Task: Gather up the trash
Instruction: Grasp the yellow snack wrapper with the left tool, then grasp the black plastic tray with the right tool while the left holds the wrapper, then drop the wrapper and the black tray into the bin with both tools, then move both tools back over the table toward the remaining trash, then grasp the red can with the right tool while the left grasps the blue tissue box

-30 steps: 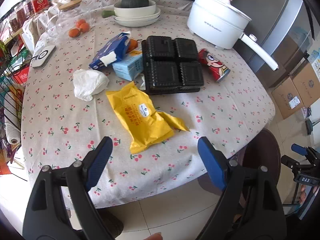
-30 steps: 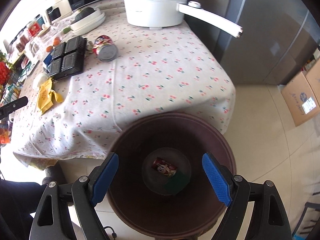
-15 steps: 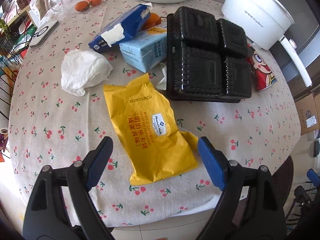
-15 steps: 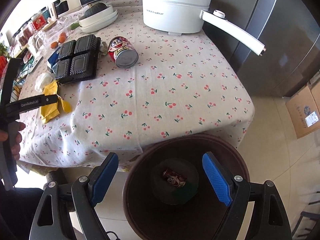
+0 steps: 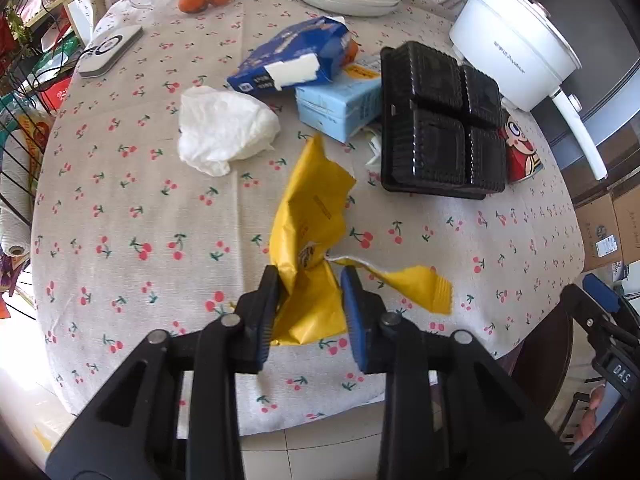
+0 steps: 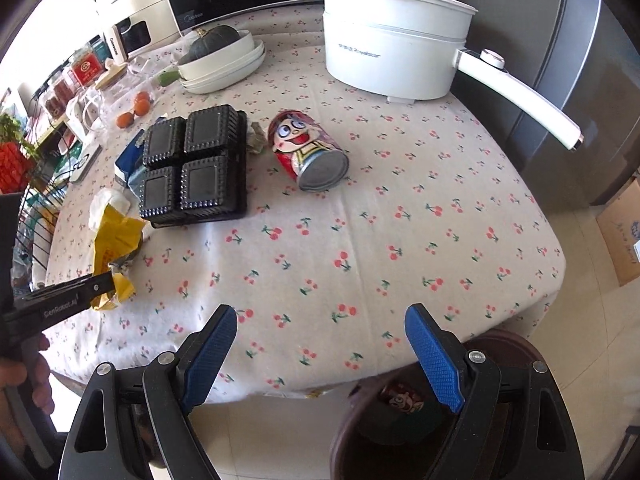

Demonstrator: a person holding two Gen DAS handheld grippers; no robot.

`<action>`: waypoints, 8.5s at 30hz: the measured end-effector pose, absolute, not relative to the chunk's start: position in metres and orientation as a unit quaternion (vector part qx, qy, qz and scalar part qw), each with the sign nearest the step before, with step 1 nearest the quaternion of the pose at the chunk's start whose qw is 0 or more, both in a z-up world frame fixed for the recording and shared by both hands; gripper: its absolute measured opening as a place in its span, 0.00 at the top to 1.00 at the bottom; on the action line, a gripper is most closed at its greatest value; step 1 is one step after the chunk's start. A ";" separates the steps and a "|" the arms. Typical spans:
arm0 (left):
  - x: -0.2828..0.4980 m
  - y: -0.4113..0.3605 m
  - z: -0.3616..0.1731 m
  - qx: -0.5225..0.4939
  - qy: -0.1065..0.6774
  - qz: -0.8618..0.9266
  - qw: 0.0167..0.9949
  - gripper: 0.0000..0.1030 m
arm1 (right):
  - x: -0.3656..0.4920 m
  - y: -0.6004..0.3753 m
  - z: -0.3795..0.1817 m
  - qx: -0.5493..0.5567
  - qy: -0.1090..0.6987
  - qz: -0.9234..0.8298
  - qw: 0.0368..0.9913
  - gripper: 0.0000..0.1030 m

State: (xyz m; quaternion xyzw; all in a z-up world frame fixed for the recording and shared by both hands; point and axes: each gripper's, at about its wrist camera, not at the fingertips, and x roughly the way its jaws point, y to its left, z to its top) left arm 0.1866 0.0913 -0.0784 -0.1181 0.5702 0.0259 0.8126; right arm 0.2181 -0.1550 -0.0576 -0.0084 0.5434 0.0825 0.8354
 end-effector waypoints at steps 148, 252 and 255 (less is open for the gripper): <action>0.123 -0.046 -0.053 -0.020 0.546 -0.123 0.829 0.17 | 0.088 -0.363 -0.055 0.143 0.571 -0.020 0.808 0.22; 0.203 0.171 0.011 -0.235 0.390 -0.124 0.882 0.76 | 0.208 -0.224 -0.008 0.057 0.534 0.115 0.836 0.46; 0.194 0.151 0.010 -0.223 0.402 -0.145 0.876 0.76 | 0.194 -0.231 -0.006 0.067 0.533 0.112 0.836 0.46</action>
